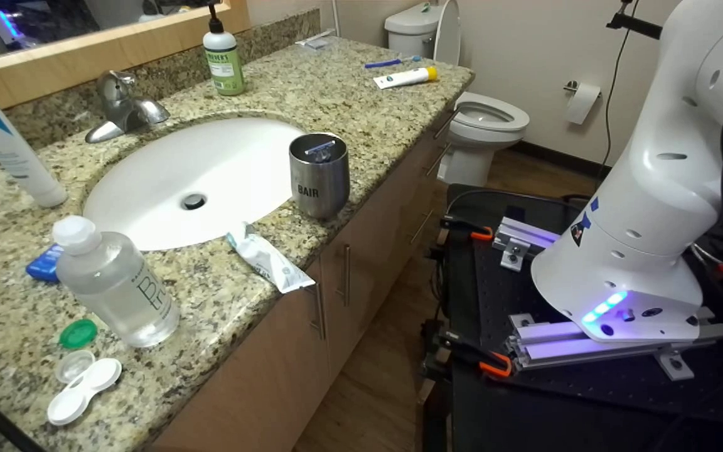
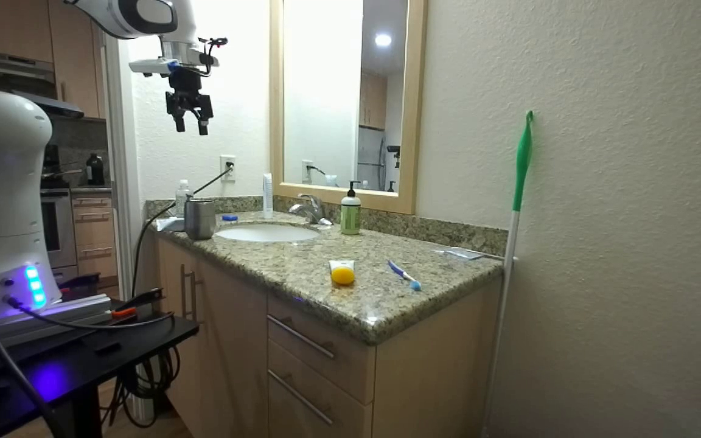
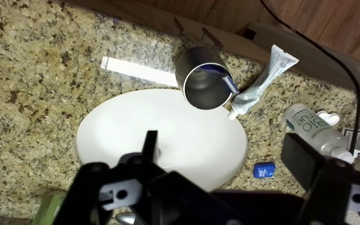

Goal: Put the stick shaver on the counter

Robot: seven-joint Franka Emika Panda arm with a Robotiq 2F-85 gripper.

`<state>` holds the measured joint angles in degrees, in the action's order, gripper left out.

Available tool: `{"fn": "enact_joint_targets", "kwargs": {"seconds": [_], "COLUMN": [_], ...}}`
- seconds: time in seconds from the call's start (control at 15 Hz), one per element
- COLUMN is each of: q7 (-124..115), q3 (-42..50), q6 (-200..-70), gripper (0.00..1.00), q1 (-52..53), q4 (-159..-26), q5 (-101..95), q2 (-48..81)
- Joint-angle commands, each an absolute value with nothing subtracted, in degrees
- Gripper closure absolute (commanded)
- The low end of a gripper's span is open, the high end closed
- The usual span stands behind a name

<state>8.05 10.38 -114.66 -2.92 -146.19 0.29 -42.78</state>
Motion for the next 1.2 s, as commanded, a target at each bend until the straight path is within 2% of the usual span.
{"fn": "enact_joint_targets", "kwargs": {"seconds": [0.0, 0.27, 0.6, 0.73, 1.13], "q7": [12.5, 18.5, 19.5, 23.5, 36.2], "q3": [13.8, 16.5, 16.0, 16.5, 15.7], "q6": [-114.1, -113.8, -114.4, -109.8, -109.5], "gripper": [0.0, 0.0, 0.0, 0.0, 0.0], "q1": [-5.2, -7.1, -7.8, -6.9, -4.2], "q4": [-143.6, -144.2, -145.4, -143.7, -150.8], "q5": [-2.1, -6.5, -7.1, -7.9, -10.1], "q2": [-34.7, -29.7, -29.5, -27.4, -30.6]}}
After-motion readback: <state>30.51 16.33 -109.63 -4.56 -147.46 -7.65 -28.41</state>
